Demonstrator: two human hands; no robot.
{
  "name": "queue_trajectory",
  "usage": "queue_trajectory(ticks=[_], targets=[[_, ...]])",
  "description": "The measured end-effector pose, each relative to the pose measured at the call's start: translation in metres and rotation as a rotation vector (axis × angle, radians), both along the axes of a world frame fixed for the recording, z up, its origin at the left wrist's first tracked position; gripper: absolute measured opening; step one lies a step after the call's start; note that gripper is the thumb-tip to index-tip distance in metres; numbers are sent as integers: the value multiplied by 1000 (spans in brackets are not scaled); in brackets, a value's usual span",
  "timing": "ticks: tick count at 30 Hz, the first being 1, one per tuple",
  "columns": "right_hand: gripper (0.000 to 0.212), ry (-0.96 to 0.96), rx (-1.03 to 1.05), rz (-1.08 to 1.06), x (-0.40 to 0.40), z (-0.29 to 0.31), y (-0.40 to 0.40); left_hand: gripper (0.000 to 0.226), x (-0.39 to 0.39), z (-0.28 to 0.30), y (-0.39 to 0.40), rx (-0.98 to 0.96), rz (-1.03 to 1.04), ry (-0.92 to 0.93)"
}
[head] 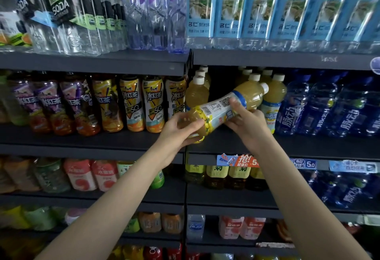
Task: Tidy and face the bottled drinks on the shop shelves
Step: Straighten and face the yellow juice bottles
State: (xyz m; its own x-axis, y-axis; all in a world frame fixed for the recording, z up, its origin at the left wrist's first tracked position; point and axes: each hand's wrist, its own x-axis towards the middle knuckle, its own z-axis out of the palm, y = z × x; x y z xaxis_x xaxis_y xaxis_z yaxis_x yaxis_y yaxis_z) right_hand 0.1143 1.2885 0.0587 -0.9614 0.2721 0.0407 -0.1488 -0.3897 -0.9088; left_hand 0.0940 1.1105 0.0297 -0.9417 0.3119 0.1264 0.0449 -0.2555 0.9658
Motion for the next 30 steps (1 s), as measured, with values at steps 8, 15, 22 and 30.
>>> queue_trajectory(ticks=[8, 15, 22, 30], targets=[[53, -141, 11, 23, -6, -1, -3, 65, -4, 2, 1, -551, 305, 799], [60, -17, 316, -71, -1, -15, 2, 46, -9, -4, -7, -497, -92, 290], [74, 130, 646, 33, 2, -14, 3, 62, -11, -17, 13, -576, -18, 316], [73, 182, 701, -187, 4, -22, -12, 76, -12, -33, 30, -677, 481, 647]])
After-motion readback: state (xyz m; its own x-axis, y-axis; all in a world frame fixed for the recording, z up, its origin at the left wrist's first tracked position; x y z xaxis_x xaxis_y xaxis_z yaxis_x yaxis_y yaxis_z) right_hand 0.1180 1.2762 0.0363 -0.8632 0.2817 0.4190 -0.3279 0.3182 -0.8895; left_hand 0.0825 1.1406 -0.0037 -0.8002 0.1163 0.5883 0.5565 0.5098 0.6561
